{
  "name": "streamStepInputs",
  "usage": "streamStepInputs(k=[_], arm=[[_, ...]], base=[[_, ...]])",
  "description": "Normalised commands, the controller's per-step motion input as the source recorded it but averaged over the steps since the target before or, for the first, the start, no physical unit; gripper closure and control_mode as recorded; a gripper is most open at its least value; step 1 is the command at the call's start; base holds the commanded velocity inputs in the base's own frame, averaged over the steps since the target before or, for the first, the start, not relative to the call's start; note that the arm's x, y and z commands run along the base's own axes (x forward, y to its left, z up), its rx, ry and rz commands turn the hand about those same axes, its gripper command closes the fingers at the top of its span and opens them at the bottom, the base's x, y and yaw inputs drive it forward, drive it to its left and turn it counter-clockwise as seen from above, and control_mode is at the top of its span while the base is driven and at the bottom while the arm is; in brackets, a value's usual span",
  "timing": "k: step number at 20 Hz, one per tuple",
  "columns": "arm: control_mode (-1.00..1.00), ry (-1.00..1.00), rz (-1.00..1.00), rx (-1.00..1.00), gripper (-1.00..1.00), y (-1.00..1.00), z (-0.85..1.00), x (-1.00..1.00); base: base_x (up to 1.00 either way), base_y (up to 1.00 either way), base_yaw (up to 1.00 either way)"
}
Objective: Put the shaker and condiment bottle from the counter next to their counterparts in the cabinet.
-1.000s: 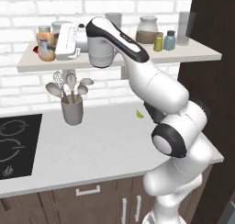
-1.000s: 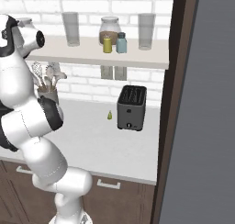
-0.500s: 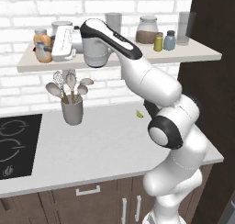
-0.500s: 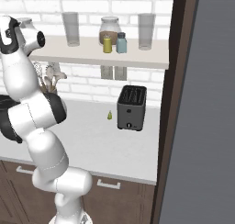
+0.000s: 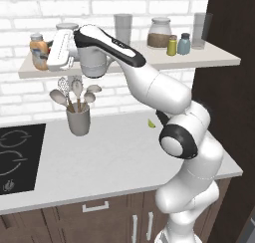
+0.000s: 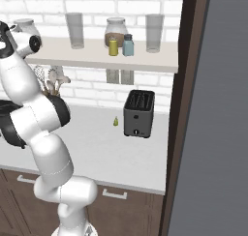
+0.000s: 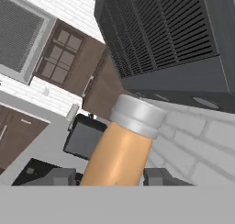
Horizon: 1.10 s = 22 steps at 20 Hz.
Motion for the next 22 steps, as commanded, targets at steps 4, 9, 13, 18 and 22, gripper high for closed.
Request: streamStepInputs(k=[4, 9, 13, 18, 22], arm=[[-1.00, 0.00, -0.17, 0.00, 1.00, 0.24, -0.13, 0.00], [-1.00, 0.00, -0.16, 0.00, 1.00, 0.27, -0.06, 0.01], [-1.00, 0.00, -0.16, 0.00, 1.00, 0.22, -0.03, 0.00], [-1.00, 0.10, -0.12, 0.00, 1.00, 0.02, -0.01, 0.04], [-1.00, 0.13, -0.12, 0.00, 1.00, 0.00, 0.00, 0.08]], base=[[0.00, 0.00, 0.00], [0.00, 0.00, 0.00], [0.00, 0.00, 0.00], [0.00, 0.00, 0.00], [0.00, 0.00, 0.00]])
